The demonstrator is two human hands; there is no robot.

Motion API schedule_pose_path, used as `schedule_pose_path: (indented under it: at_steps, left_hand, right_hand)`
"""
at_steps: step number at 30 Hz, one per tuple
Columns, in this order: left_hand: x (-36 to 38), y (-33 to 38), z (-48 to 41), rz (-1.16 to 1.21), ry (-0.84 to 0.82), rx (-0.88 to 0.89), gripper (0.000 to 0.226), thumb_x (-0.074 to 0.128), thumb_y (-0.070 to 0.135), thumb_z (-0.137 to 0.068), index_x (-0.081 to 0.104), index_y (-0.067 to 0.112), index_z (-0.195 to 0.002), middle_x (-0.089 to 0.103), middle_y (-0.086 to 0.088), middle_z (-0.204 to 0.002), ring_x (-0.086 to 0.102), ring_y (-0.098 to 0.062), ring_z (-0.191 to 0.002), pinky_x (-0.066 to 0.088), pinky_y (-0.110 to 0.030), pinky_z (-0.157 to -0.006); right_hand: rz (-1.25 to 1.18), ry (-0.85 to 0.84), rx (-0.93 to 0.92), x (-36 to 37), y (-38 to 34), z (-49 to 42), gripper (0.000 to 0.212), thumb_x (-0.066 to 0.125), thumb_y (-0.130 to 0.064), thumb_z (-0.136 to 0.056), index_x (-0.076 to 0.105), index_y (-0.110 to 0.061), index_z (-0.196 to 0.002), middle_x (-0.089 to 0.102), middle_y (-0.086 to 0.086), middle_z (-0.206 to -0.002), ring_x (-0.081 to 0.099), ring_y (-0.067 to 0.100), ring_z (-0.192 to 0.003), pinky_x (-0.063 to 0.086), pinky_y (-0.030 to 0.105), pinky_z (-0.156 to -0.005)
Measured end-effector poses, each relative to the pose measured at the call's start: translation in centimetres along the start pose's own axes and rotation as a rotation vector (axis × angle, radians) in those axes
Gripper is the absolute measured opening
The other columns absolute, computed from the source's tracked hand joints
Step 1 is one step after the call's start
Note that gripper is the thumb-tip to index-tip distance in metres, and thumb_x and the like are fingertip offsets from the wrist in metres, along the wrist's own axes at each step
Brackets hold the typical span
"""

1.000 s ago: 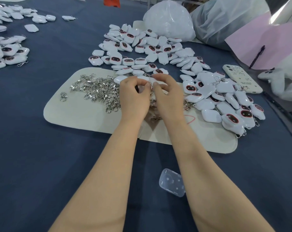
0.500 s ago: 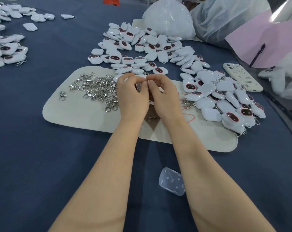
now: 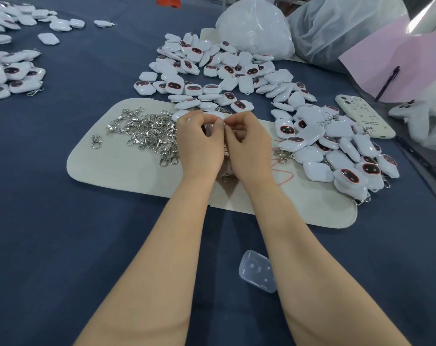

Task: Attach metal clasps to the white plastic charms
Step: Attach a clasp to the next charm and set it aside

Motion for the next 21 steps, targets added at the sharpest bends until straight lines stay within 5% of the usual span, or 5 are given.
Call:
schedule_pose_path:
  at_steps: [4,8,13,16,21]
  left_hand:
    - [0.3,-0.1,0.2,0.016,-0.013,-0.009,0.011,0.06,0.019,-0.09,0.067,0.012,-0.096,0.058,-0.011,-0.117,0.055,-0.019,-0.104,0.035,-0.008,-0.074]
    - [0.8,0.2,0.3,-0.034,-0.058,0.031,0.011,0.064,0.019,-0.087,0.069,0.012,-0.093,0.058,-0.013,-0.114,0.054,-0.023,-0.104,0.034,-0.014,-0.074]
    - [0.9,0.2,0.2,-0.078,-0.071,0.051,0.011,0.061,0.016,-0.088,0.068,0.008,-0.093,0.06,-0.017,-0.113,0.055,-0.026,-0.102,0.03,-0.013,-0.069]
    - [0.7,0.0,0.3,-0.056,-0.053,0.035,0.01,0.059,0.015,-0.089,0.067,0.009,-0.089,0.06,-0.016,-0.112,0.051,-0.016,-0.081,0.03,-0.007,-0.064]
    - [0.6,0.0,0.3,-0.023,-0.043,0.023,0.007,0.06,0.015,-0.088,0.063,0.014,-0.082,0.06,-0.016,-0.109,0.044,-0.003,-0.069,0.031,-0.004,-0.059]
  right_hand:
    - [-0.122,0.112,0.094,-1.2,0.9,-0.4,0.018,0.062,-0.007,-0.087,0.057,-0.024,-0.079,0.063,-0.008,-0.077,0.063,0.014,-0.078,0.053,0.03,-0.078]
    - [-0.155,0.144,0.119,-1.6,1.2,-0.4,0.021,0.062,-0.006,-0.087,0.057,-0.024,-0.078,0.064,-0.004,-0.078,0.065,0.02,-0.082,0.055,0.038,-0.081]
    - [-0.151,0.094,0.09,-1.2,0.9,-0.4,0.026,0.062,-0.006,-0.087,0.056,-0.028,-0.076,0.063,-0.008,-0.076,0.065,0.015,-0.081,0.055,0.035,-0.081]
    - [-0.125,0.059,0.052,-0.8,0.6,-0.4,0.021,0.06,-0.005,-0.087,0.058,-0.025,-0.079,0.063,-0.011,-0.077,0.063,0.012,-0.079,0.054,0.031,-0.079]
    - [-0.093,0.041,0.018,-0.3,0.4,-0.3,0.016,0.054,-0.002,-0.09,0.06,-0.017,-0.093,0.059,-0.018,-0.083,0.058,-0.006,-0.079,0.045,0.009,-0.075]
Point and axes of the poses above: each hand's wrist, its own z-axis away from the middle knuckle, its own x-axis out of the palm, y = z × x, the point moved 9 cm from there along -z, towards the middle knuckle
